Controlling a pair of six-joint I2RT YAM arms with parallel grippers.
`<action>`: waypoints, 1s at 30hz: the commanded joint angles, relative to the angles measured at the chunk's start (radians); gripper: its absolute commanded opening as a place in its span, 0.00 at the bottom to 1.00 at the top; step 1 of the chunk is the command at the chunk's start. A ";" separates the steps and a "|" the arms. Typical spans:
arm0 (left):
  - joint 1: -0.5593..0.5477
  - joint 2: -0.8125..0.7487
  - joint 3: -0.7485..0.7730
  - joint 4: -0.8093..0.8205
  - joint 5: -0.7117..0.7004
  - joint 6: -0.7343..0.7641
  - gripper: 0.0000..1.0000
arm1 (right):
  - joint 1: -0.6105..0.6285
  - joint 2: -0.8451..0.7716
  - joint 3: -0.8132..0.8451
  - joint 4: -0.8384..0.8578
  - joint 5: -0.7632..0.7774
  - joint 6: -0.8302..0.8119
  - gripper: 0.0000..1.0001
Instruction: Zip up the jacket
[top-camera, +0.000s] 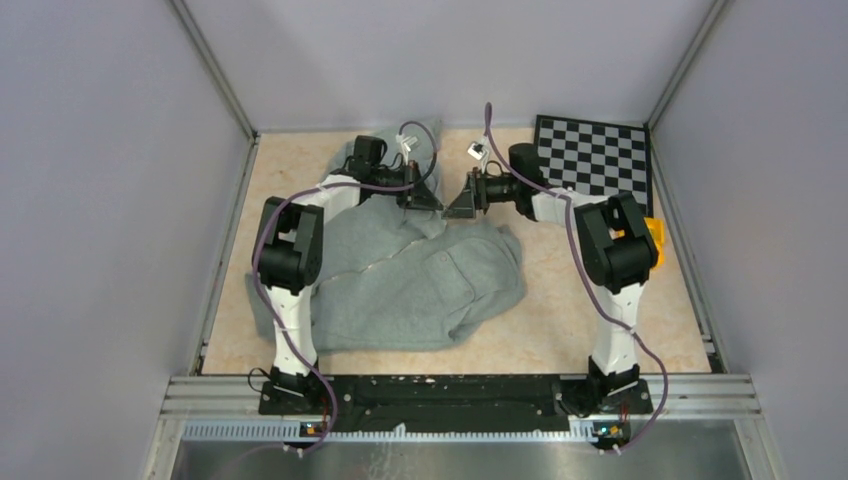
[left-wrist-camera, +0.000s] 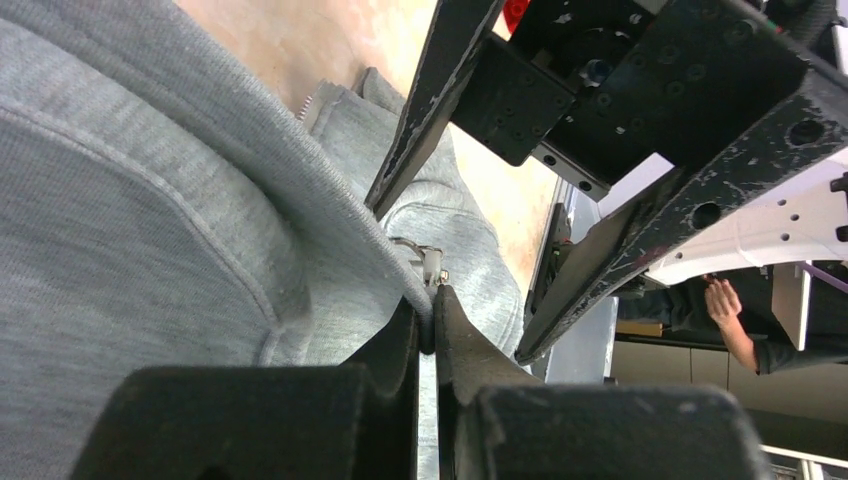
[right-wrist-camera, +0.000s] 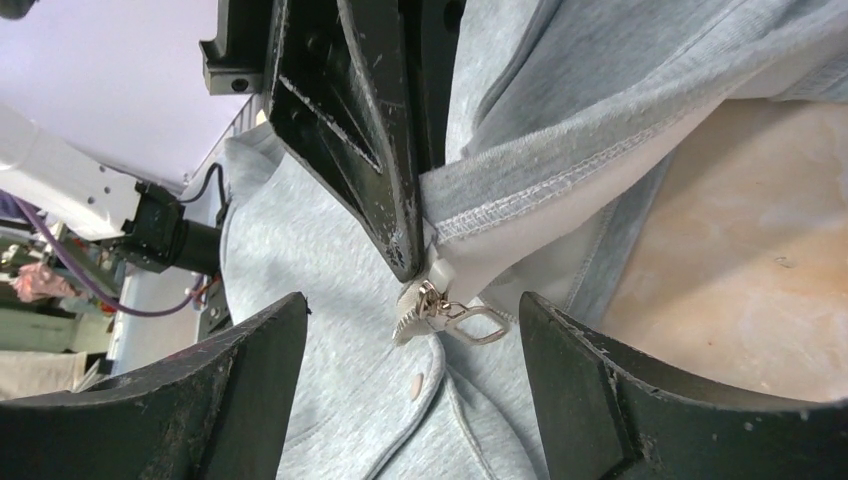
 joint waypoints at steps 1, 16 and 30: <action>0.013 -0.021 0.041 0.020 0.054 0.024 0.00 | -0.002 0.022 0.000 0.122 -0.081 0.023 0.76; 0.031 -0.001 0.038 0.037 0.055 -0.007 0.00 | -0.058 0.135 -0.120 1.106 -0.188 0.873 0.41; 0.034 -0.010 0.029 0.052 0.060 -0.022 0.00 | -0.095 0.044 -0.164 0.411 0.178 0.500 0.45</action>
